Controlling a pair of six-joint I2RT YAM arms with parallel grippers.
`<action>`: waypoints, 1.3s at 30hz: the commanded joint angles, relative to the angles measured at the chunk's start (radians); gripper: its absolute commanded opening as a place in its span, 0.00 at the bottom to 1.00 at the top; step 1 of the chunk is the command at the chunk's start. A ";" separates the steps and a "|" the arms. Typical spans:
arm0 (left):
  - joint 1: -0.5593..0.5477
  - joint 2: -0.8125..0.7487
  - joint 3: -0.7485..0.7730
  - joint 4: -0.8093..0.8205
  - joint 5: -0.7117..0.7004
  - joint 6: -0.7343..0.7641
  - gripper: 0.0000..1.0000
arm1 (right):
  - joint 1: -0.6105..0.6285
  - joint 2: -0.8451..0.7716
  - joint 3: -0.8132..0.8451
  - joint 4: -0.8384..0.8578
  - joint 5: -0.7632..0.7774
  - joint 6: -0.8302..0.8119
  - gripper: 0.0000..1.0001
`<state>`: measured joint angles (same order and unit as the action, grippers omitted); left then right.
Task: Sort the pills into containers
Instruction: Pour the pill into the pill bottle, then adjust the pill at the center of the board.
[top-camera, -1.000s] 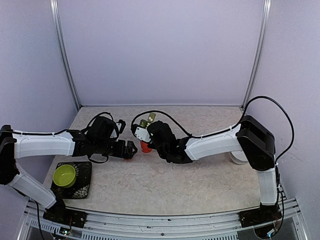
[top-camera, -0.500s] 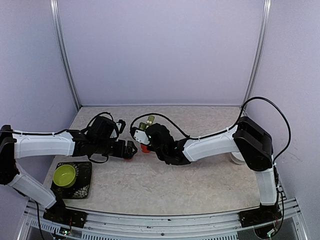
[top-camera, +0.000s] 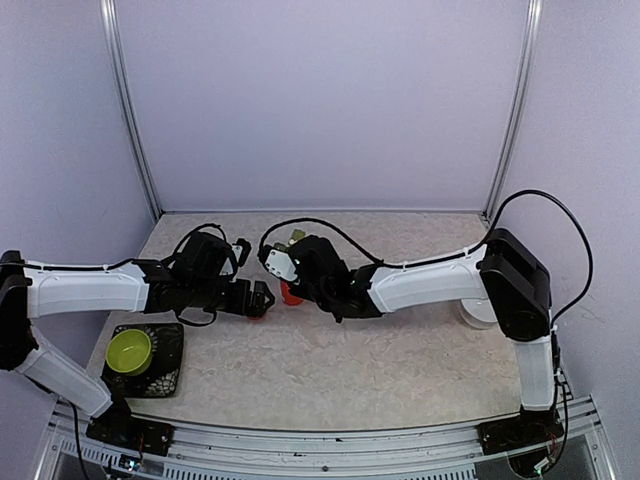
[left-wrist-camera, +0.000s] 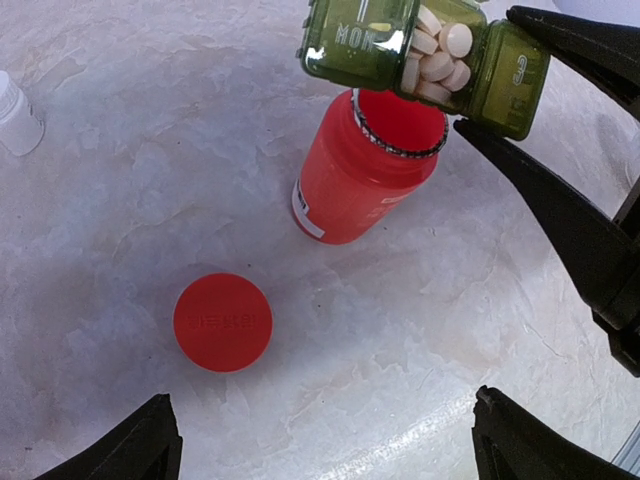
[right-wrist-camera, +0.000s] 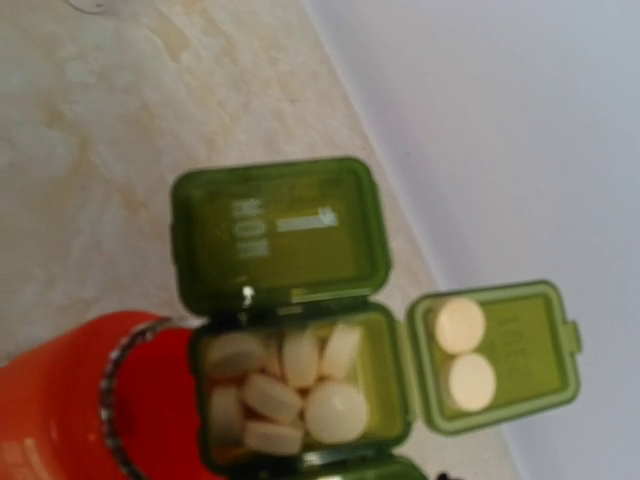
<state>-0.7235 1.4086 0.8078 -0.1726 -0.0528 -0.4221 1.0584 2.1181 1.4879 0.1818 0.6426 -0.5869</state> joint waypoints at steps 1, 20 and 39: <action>0.006 -0.026 0.009 -0.005 -0.001 -0.001 0.99 | -0.023 -0.082 0.000 -0.051 -0.074 0.103 0.18; 0.008 -0.019 0.027 -0.011 0.001 0.006 0.99 | -0.110 -0.367 -0.301 -0.073 -0.414 0.257 0.17; 0.015 -0.029 0.001 0.003 0.007 0.003 0.99 | -0.111 -0.487 -0.516 -0.055 -0.569 0.260 0.16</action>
<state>-0.7151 1.4025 0.8101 -0.1730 -0.0521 -0.4213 0.9504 1.6913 1.0027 0.0956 0.1184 -0.3344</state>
